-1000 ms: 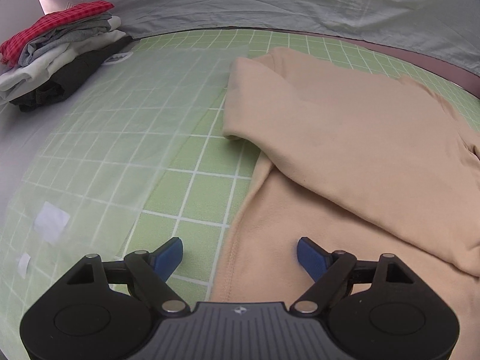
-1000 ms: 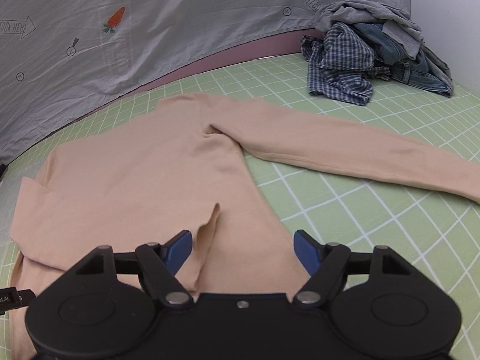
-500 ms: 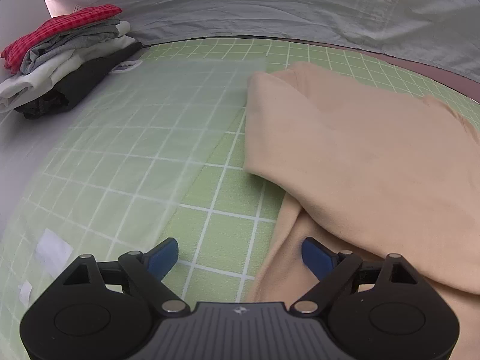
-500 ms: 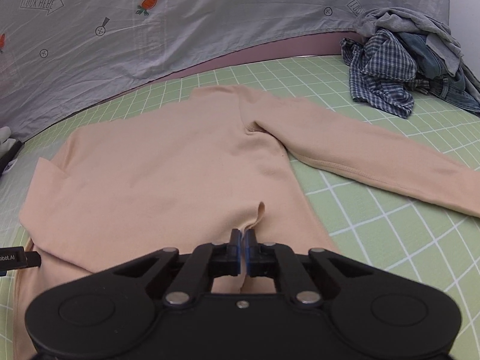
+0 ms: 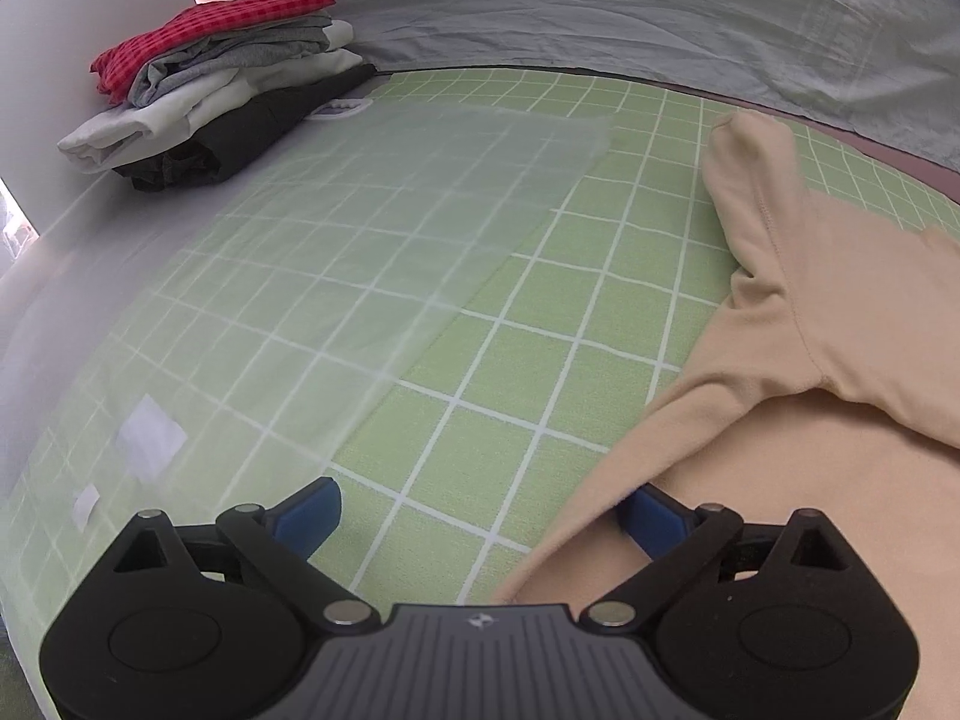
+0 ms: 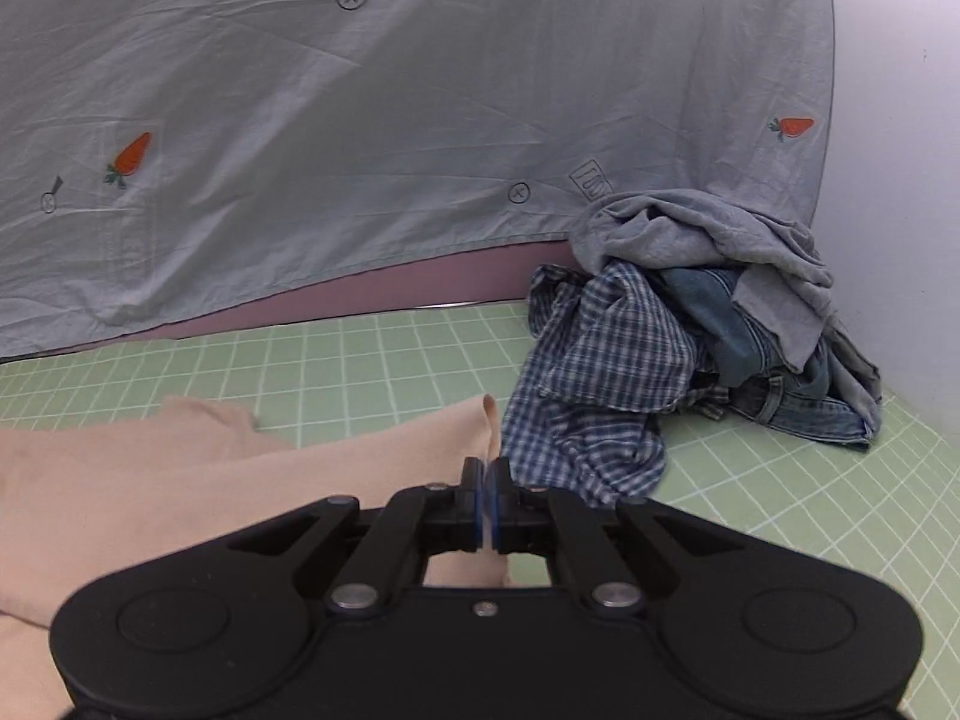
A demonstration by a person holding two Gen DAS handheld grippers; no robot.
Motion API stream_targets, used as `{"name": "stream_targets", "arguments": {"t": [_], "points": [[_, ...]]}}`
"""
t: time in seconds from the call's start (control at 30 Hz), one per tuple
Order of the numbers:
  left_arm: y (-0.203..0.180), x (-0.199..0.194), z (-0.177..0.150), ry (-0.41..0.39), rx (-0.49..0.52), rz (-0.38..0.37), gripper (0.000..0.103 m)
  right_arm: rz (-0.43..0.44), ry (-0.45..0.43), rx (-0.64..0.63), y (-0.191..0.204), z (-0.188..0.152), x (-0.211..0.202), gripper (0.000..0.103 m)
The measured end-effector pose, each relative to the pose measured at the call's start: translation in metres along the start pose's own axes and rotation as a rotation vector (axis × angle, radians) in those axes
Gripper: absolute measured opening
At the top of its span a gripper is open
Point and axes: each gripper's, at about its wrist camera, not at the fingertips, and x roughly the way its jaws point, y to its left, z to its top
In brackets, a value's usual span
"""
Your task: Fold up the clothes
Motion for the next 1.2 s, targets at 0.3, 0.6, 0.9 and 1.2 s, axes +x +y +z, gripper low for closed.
{"name": "stream_targets", "arguments": {"t": [0.3,0.6,0.9,1.2], "points": [[0.039,-0.024,0.003,-0.008,-0.092,-0.178,0.098,-0.002,0.069,-0.038,0.026,-0.021,-0.006,0.058],[0.105,-0.02,0.008,-0.021,-0.052,-0.257,0.098,-0.013,0.095,0.052,0.128,-0.079,-0.079,0.102],[0.159,0.001,0.009,-0.007,-0.003,-0.263,0.098,0.093,0.12,0.074,0.244,-0.121,-0.144,0.103],[0.182,0.01,-0.001,-0.001,0.025,-0.26,0.098,0.158,0.145,0.036,0.314,-0.152,-0.182,0.103]]}}
